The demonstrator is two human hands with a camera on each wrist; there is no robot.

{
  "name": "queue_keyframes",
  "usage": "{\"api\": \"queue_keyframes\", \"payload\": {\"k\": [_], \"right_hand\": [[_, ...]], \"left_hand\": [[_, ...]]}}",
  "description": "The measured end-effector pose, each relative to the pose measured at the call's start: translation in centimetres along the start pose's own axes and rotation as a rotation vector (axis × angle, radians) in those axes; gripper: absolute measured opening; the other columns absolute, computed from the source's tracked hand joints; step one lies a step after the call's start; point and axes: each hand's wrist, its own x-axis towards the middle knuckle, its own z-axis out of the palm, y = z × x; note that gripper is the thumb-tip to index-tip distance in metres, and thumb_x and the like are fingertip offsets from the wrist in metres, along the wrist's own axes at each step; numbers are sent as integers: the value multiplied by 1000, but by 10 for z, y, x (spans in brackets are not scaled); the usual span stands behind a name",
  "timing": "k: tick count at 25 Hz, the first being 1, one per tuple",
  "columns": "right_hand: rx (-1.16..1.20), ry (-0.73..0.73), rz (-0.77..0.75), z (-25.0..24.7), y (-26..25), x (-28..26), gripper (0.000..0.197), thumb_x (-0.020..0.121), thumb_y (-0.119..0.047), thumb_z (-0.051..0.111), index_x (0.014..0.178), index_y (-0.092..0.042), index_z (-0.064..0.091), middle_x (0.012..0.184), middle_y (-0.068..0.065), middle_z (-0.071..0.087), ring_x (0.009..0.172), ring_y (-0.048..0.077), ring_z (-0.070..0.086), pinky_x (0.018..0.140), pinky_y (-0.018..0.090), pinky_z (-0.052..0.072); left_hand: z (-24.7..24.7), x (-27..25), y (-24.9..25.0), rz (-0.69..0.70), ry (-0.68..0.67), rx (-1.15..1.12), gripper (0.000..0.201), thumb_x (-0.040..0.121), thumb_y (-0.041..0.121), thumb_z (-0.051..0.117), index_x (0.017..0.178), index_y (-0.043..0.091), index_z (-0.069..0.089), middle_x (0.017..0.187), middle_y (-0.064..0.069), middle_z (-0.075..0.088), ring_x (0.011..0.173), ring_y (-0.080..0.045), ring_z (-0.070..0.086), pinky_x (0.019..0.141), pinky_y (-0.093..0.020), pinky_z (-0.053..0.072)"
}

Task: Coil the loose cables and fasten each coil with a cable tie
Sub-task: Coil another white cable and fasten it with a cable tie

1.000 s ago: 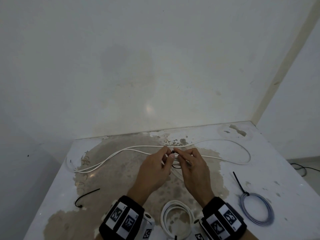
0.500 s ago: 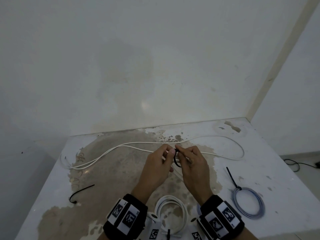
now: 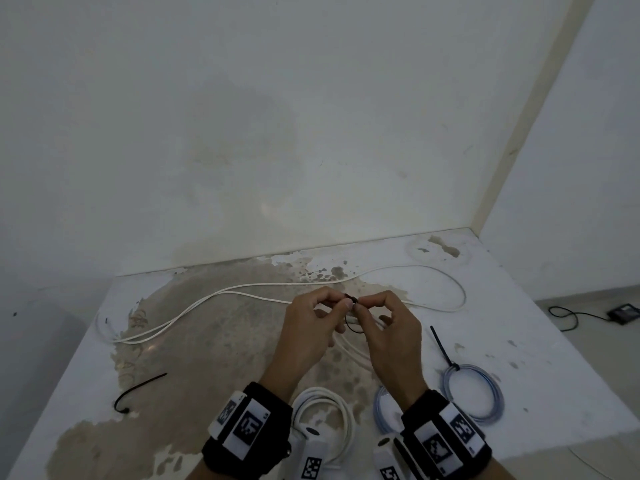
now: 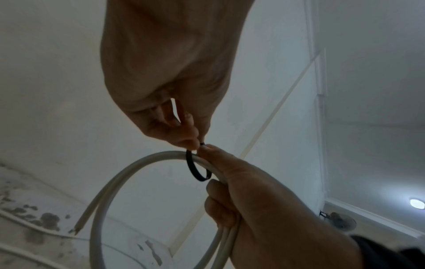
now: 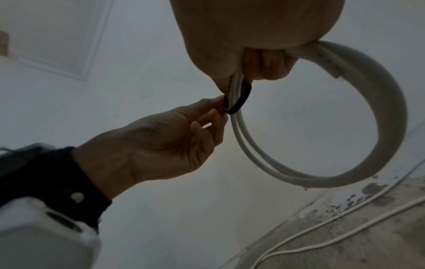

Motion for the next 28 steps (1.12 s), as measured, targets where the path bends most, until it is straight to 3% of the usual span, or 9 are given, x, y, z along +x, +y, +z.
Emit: {"api": "queue_keyframes", "payload": {"k": [2, 6, 11, 14, 17, 19, 23, 24, 28], "right_hand": [[46, -51, 20, -6, 2, 0, 8, 93, -18, 70, 90, -25, 69, 88, -12, 72, 85, 10, 70, 77, 28, 55], [116, -75, 41, -13, 4, 3, 2, 92, -17, 71, 92, -18, 72, 86, -8, 73, 87, 8, 69, 76, 18, 52], [235, -191, 144, -20, 5, 12, 12, 94, -10, 67, 100, -15, 76, 92, -7, 77, 91, 5, 71, 79, 17, 53], [256, -257, 168, -20, 0, 15, 12, 96, -14, 64, 96, -13, 75, 81, -5, 75, 77, 9, 68, 69, 17, 51], [363, -307, 309, -16, 4, 18, 20, 99, -20, 59, 99, -6, 73, 52, -5, 49, 44, 14, 34, 44, 24, 31], [423, -327, 390, -14, 12, 19, 22, 100, -19, 57, 99, -3, 71, 49, -2, 35, 42, 12, 21, 43, 26, 18], [501, -317, 501, -14, 28, 12, 21, 102, -15, 53, 101, -5, 71, 48, -5, 33, 42, 11, 18, 45, 31, 14], [512, -317, 514, -14, 29, 11, 20, 102, -15, 53, 100, -5, 70, 48, -6, 34, 41, 10, 17, 45, 30, 13], [629, -291, 539, -5, 22, 17, 18, 102, -14, 52, 103, -7, 68, 51, -6, 36, 39, 8, 19, 40, 23, 17]], "left_hand": [[1, 0, 1, -33, -11, -64, 7, 90, 18, 69, 87, 14, 74, 74, -1, 72, 60, -17, 68, 48, -25, 48], [6, -1, 3, -69, -9, -128, 8, 91, 18, 68, 89, 12, 73, 80, -10, 73, 65, -24, 72, 54, -28, 54], [4, 3, 5, -97, -86, -145, 8, 92, 14, 66, 91, 8, 71, 84, -12, 70, 68, -26, 73, 58, -28, 56], [-2, 6, 6, -3, -77, -61, 8, 92, 14, 66, 85, 11, 68, 78, -10, 66, 66, -24, 73, 57, -28, 55], [-11, 9, 13, 70, -44, -44, 9, 93, 12, 64, 85, 9, 65, 74, -3, 64, 68, -23, 73, 60, -28, 57], [-23, 13, 19, 134, 10, -60, 9, 94, 8, 61, 85, 9, 63, 73, -1, 63, 69, -21, 73, 60, -28, 57], [-54, 29, 35, 292, 164, -7, 6, 95, 10, 60, 90, 14, 60, 79, -4, 66, 68, -9, 68, 60, -20, 52], [-57, 31, 35, 293, 125, 41, 5, 94, 15, 63, 97, 18, 61, 88, -1, 68, 73, -10, 68, 63, -20, 51], [-40, 20, -2, 125, -185, 296, 33, 91, 37, 65, 123, 33, 56, 114, 16, 64, 99, 0, 63, 88, -27, 54]]}}
